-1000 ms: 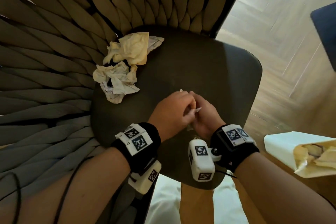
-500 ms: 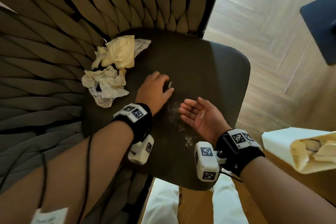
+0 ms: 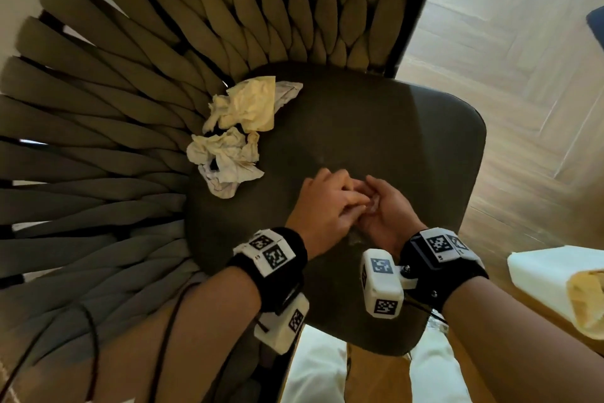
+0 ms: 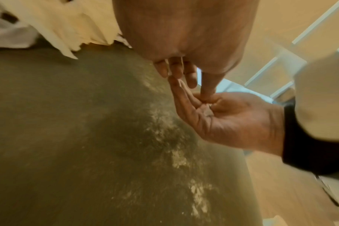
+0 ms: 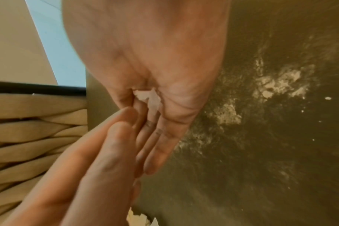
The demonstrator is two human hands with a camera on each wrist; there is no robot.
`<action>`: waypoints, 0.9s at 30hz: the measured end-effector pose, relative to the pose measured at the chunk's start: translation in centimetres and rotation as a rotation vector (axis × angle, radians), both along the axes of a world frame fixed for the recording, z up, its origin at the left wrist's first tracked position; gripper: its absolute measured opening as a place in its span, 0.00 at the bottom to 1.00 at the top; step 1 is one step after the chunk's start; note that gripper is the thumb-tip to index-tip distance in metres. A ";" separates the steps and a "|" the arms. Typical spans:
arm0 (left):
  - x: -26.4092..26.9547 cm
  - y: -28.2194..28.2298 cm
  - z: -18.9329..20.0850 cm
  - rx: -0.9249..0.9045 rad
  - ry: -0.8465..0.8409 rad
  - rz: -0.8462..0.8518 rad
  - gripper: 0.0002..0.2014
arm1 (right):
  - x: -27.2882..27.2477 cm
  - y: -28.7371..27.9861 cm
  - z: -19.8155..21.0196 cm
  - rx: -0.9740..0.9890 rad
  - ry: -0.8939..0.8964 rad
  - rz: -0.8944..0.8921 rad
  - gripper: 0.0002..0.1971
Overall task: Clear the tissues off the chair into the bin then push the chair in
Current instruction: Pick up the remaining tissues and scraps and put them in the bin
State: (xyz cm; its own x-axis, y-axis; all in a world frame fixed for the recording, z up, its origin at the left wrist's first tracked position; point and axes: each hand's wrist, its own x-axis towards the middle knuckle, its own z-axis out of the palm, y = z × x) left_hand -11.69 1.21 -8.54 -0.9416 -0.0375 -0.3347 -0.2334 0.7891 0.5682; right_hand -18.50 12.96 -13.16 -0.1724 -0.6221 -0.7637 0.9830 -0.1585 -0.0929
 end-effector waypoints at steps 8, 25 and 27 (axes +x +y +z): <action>3.0 -10.5 1.4 -0.366 -0.019 0.697 0.33 | 0.4 -2.5 0.7 0.126 0.077 0.175 0.23; 4.4 -10.6 -2.8 -0.093 -0.247 0.609 0.17 | 1.3 -8.4 2.2 0.533 0.326 0.626 0.23; 4.3 -9.1 -1.1 -0.075 -0.187 0.431 0.18 | 1.6 -8.5 2.3 0.543 0.326 0.614 0.24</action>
